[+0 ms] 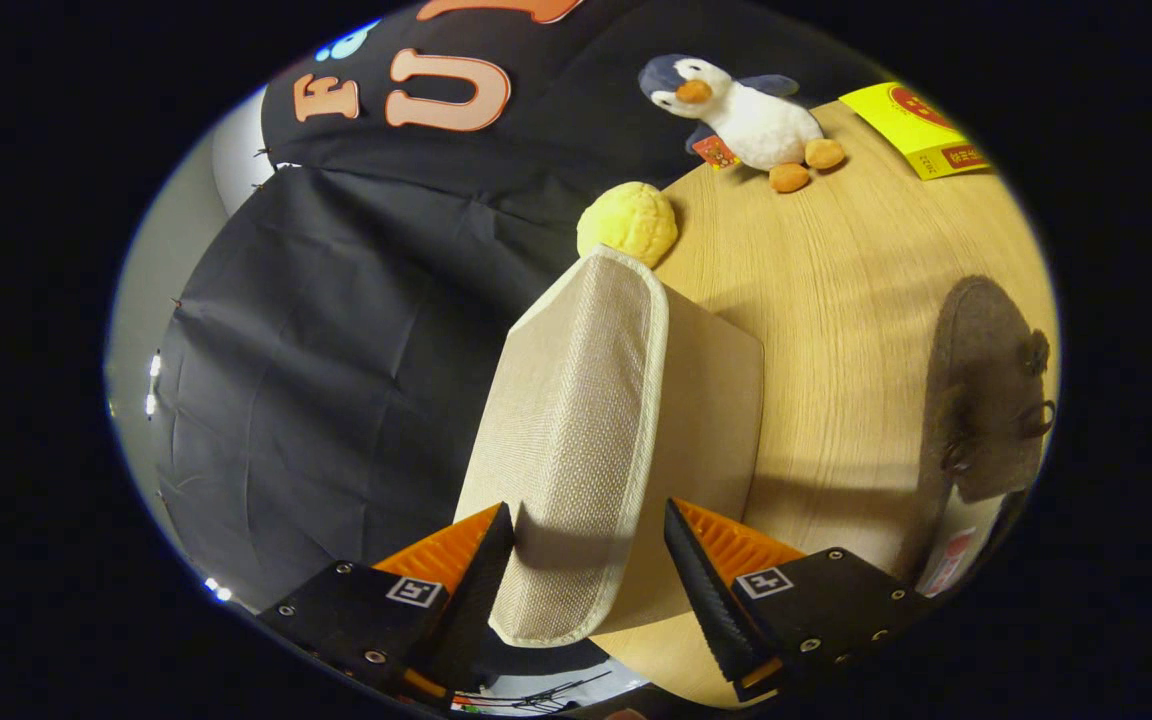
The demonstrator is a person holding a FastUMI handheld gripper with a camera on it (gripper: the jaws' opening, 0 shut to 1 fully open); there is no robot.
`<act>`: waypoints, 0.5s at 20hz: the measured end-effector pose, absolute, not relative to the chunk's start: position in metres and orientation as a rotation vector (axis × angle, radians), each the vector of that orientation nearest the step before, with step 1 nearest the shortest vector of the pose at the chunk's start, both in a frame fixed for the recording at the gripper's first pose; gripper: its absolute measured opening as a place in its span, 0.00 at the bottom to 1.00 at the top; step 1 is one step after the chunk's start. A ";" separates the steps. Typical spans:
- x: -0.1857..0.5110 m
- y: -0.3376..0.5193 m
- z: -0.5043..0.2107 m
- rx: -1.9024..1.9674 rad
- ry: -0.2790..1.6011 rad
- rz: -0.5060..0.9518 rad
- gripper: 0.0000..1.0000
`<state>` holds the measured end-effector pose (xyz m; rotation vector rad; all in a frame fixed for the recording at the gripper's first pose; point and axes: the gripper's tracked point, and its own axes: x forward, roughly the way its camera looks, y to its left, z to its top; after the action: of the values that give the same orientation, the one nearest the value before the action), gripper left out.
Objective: Open the storage box then place both shoes into the box .Put the left shoe in first, then the right shoe, with the right side of both shoes facing outward in a uniform manner.
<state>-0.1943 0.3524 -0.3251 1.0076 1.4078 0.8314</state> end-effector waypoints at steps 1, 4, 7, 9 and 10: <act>-0.196 0.355 -0.326 1.040 1.418 0.831 0.91; -0.197 0.358 -0.323 1.137 1.438 0.839 0.88; -0.194 0.353 -0.307 1.213 1.423 0.873 0.81; -0.190 0.346 -0.289 1.250 1.382 0.914 0.77; -0.184 0.343 -0.281 1.269 1.357 0.919 0.74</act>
<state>-0.1845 0.3429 -0.2812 1.2686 1.3566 0.9187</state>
